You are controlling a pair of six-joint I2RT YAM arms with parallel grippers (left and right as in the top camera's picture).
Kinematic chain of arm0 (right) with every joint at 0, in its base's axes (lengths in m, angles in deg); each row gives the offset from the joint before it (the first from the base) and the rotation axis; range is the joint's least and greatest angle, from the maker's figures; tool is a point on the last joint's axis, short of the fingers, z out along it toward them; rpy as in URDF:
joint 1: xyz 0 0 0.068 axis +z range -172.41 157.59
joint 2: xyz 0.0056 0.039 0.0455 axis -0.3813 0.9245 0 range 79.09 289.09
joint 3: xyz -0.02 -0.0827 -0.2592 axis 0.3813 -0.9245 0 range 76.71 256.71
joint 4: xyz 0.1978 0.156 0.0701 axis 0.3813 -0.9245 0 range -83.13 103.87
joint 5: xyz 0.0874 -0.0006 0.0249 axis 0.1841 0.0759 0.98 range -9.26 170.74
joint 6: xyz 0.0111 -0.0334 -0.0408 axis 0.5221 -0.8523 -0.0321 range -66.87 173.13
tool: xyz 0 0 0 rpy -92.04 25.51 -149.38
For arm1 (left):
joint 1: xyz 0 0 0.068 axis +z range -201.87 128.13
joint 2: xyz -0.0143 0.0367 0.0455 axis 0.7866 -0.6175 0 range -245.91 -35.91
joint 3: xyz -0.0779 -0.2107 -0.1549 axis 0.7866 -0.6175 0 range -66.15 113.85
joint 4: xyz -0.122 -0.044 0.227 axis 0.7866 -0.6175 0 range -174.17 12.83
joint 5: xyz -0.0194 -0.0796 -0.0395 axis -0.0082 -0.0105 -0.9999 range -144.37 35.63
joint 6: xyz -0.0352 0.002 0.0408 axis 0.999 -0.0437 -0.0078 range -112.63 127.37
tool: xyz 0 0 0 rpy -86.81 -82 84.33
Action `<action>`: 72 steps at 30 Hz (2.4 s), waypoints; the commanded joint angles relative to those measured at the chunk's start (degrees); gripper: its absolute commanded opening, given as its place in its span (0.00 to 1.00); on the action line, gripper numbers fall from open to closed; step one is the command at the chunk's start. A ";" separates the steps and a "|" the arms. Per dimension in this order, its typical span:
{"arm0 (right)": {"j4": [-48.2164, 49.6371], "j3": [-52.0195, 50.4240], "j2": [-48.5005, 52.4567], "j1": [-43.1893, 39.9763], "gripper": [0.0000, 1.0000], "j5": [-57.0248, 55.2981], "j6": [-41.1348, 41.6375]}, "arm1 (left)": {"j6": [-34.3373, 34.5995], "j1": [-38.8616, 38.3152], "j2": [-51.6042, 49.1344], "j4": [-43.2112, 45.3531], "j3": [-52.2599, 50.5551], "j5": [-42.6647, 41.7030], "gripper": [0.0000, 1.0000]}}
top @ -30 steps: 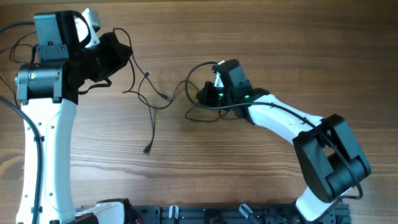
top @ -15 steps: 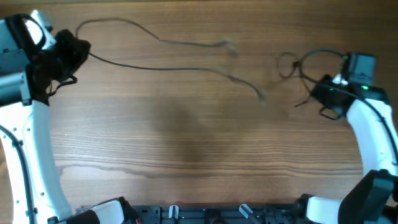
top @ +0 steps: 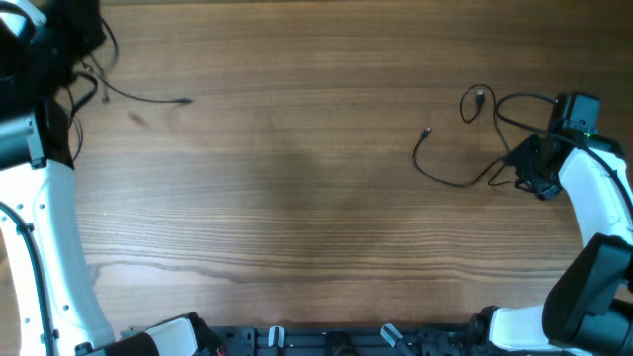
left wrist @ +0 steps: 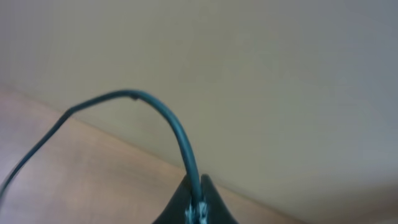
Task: Untangle cables
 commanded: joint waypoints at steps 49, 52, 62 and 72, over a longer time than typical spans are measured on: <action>3.43 12.35 -8.33 44.35 0.72 14.60 -5.81 | 7.23 -14.32 -18.51 -10.78 0.31 3.17 1.00; -2.82 12.44 -11.67 38.40 0.93 4.68 -0.26 | 0.22 -17.53 -18.73 -11.45 0.31 -5.05 1.00; -11.39 12.41 -16.15 12.41 0.99 5.22 -0.59 | -20.22 -41.42 -24.94 -2.97 0.31 1.86 1.00; -14.99 12.35 -16.11 6.82 0.99 5.77 -4.42 | -36.57 -55.21 -40.98 10.80 0.28 9.35 0.93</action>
